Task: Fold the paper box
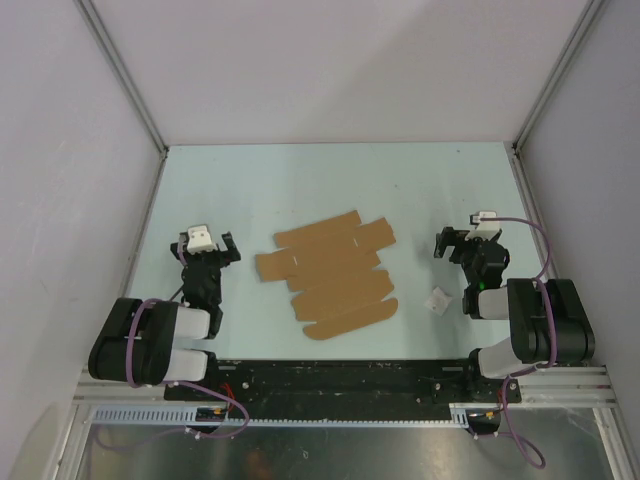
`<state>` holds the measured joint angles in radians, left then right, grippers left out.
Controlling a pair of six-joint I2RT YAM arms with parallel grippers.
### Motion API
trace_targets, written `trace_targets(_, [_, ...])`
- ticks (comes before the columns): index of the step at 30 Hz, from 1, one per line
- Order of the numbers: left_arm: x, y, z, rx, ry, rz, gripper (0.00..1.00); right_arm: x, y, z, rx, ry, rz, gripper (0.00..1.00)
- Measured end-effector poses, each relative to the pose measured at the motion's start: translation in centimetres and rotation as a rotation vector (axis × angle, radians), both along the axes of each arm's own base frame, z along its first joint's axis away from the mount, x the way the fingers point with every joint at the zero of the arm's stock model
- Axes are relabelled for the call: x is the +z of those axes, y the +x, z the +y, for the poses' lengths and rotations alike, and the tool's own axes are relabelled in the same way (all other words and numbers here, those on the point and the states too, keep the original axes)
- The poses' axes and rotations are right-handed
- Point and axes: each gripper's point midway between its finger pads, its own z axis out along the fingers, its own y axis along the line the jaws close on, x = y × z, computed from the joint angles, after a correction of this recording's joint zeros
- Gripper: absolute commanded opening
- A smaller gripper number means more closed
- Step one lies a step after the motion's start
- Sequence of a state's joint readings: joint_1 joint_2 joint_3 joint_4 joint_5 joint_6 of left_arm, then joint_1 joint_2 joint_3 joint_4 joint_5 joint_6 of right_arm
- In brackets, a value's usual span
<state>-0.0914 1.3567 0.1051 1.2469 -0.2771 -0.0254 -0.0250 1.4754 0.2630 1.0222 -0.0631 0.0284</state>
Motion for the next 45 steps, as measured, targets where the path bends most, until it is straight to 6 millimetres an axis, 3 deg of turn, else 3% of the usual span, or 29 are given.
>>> trace_targets(30, [0.2,0.0,0.0,-0.001,0.000,-0.003,1.00,0.0,0.0,-0.7,-0.040,-0.003,0.000,1.00])
trace_targets(35, [2.4,-0.5,0.1,0.018,0.001,-0.051,1.00,0.1,0.1,-2.5,-0.162,0.017,0.049,1.00])
trace_targets(40, [5.5,0.1,0.3,0.081,-0.054,-0.055,1.00,4.1,1.1,-4.8,-0.321,0.062,0.013,1.00])
trace_targets(45, [8.8,1.7,-0.3,0.086,-0.103,-0.007,1.00,6.2,1.9,-5.1,-0.378,0.130,0.070,1.00])
